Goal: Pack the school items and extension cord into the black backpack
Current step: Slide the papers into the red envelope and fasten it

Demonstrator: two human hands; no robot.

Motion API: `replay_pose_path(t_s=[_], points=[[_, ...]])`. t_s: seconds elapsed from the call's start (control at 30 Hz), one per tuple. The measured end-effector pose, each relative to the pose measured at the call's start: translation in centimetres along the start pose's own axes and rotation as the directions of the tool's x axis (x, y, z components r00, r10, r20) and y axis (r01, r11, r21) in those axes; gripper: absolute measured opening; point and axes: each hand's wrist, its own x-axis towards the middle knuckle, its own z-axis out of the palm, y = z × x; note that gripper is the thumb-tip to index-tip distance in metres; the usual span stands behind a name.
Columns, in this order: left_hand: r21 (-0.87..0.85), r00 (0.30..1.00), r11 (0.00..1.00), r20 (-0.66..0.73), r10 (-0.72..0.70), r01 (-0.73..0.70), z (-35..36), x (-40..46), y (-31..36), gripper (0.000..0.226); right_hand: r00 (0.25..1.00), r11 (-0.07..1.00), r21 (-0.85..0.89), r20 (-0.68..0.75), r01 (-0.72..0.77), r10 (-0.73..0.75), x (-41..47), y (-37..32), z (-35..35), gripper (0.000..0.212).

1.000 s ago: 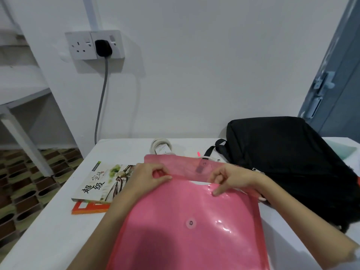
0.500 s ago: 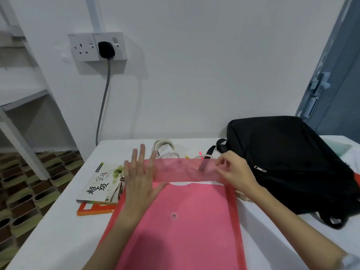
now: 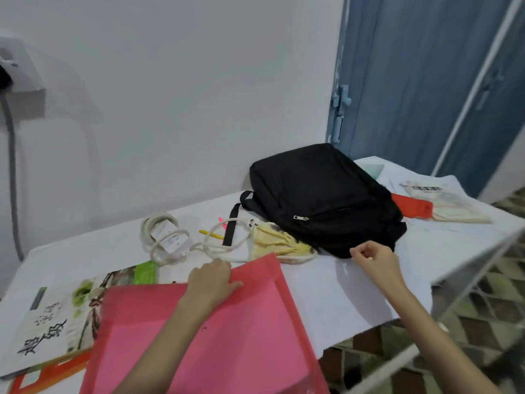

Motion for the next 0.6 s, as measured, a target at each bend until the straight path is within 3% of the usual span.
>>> replay_pose_path(t_s=[0.1,0.17,0.23,0.3,0.37,0.47,0.6], points=[[0.017,0.947,0.993,-0.298,0.116,-0.116,-0.1,1.5,2.8,0.028,0.984,0.988,-0.049,-0.11,-0.145,0.139,-0.6,2.2,-2.5,0.012],[-0.093,0.828,0.948,-0.518,0.216,-0.305,-0.2,2.6,5.2,0.023,0.948,0.967,-0.034,-0.207,-0.253,0.241,-0.9,3.3,-4.0,0.015],[-0.136,0.718,0.872,-0.634,0.287,-0.469,-0.2,3.3,7.7,0.026,0.91,0.941,0.001,-0.254,-0.338,0.327,-1.2,4.1,-5.3,0.027],[-0.13,0.669,0.827,-0.662,0.337,-0.546,-0.1,3.9,9.8,0.023,0.89,0.918,0.027,-0.237,-0.395,0.39,-1.4,4.6,-6.0,0.041],[-0.109,0.634,0.789,-0.665,0.395,-0.605,0.3,4.7,12.3,0.018,0.868,0.889,0.105,-0.191,-0.446,0.458,-1.6,5.3,-6.9,0.034],[-0.033,0.613,0.756,-0.608,0.504,-0.654,0.7,5.8,15.5,0.034,0.823,0.807,0.24,-0.05,-0.54,0.565,-1.8,6.2,-7.8,0.043],[0.164,0.552,0.699,-0.5,0.667,-0.696,0.9,7.7,18.4,0.032,0.796,0.754,0.328,-0.01,-0.569,0.605,-1.9,7.3,-8.5,0.039]])
